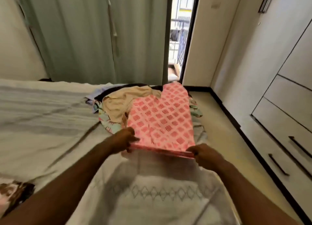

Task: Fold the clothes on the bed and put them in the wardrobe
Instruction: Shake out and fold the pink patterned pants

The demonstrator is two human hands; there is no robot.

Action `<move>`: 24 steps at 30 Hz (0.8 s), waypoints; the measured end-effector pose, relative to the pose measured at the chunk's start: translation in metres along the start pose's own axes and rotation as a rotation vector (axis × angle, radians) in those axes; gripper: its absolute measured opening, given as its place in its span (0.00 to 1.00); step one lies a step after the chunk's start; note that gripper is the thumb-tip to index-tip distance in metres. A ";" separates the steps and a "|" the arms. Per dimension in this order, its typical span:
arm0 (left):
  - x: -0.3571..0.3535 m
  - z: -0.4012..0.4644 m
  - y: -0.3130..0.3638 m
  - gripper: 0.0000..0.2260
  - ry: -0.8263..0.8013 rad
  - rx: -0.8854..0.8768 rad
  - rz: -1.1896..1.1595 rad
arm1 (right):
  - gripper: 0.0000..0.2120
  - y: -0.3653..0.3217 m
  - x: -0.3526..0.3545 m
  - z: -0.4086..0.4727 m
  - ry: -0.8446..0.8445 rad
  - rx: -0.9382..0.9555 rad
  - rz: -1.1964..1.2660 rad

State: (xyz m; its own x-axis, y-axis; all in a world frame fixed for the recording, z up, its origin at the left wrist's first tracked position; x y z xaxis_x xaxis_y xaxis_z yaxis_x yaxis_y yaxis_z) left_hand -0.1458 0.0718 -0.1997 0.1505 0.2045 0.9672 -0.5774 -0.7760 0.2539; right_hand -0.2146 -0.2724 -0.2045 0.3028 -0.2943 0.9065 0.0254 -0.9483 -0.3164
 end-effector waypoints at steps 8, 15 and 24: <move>-0.127 -0.052 0.030 0.14 -0.060 0.328 -0.244 | 0.24 0.010 -0.065 -0.035 -0.091 -0.078 -0.139; -0.132 -0.047 0.047 0.12 0.003 0.404 -0.148 | 0.22 0.011 -0.073 -0.017 0.071 0.011 -0.313; -0.138 -0.024 0.047 0.20 0.063 0.848 -0.684 | 0.23 0.039 -0.112 0.014 0.010 0.212 -0.159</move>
State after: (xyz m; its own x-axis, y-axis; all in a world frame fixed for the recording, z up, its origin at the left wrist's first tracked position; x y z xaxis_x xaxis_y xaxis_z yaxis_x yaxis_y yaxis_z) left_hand -0.2130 0.0212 -0.3208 0.1739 0.7610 0.6251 0.3579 -0.6402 0.6798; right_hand -0.2341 -0.2750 -0.3222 0.2696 -0.1455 0.9519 0.2713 -0.9370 -0.2201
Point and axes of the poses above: each hand's wrist, its own z-axis towards the middle knuckle, its own x-axis out of the back of the hand, y = z × x, the point moved 2 cm from there along z, towards the middle knuckle, and after that the axes turned 2 degrees about -y, right-handed, at the moved point
